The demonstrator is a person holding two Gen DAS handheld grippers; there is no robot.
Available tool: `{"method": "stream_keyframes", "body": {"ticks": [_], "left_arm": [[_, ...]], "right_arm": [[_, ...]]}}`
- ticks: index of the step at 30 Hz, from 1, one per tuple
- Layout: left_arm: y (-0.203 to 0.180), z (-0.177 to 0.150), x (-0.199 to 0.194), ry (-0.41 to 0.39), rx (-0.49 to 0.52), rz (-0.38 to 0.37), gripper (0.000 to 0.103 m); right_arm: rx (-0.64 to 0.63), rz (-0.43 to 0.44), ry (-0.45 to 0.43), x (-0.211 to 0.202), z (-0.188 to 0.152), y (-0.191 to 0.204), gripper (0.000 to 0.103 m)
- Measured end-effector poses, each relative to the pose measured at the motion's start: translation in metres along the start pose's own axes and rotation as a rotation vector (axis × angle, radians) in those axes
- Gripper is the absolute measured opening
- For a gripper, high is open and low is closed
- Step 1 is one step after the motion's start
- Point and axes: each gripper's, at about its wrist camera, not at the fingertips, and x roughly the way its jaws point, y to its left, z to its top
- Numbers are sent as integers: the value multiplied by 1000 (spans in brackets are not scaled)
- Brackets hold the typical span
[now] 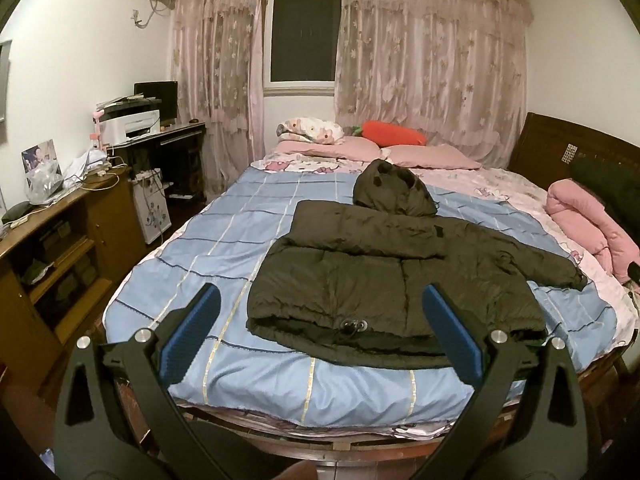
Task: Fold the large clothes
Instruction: 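Move the right tool to the other sleeve cuff and close on it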
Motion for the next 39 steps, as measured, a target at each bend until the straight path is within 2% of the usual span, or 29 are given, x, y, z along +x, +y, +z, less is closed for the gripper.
{"method": "stream_keyframes", "body": {"ticks": [4, 7, 9, 16, 18, 21, 28, 35, 39], "left_arm": [[2, -1, 5, 8, 0, 4, 101], [4, -4, 10, 16, -2, 8, 101], [4, -5, 13, 22, 2, 12, 101], [1, -11, 25, 50, 11, 17, 101], [-1, -13, 31, 62, 23, 19, 101], [-4, -17, 40, 80, 39, 22, 101], [-13, -21, 61, 113, 65, 40, 101], [-24, -27, 93, 167, 109, 55, 101], [-30, -27, 108, 177, 116, 50, 101]], "right_arm": [[215, 197, 58, 11, 9, -33, 102], [470, 321, 131, 32, 15, -75, 102], [602, 392, 147, 43, 17, -98, 102], [1003, 511, 164, 97, -2, -168, 102], [1055, 507, 183, 113, -9, -181, 102], [1068, 463, 189, 135, -14, -193, 102], [1137, 426, 210, 194, -30, -220, 102], [1190, 383, 229, 274, -47, -241, 102], [1197, 330, 228, 309, -52, -247, 102]]}}
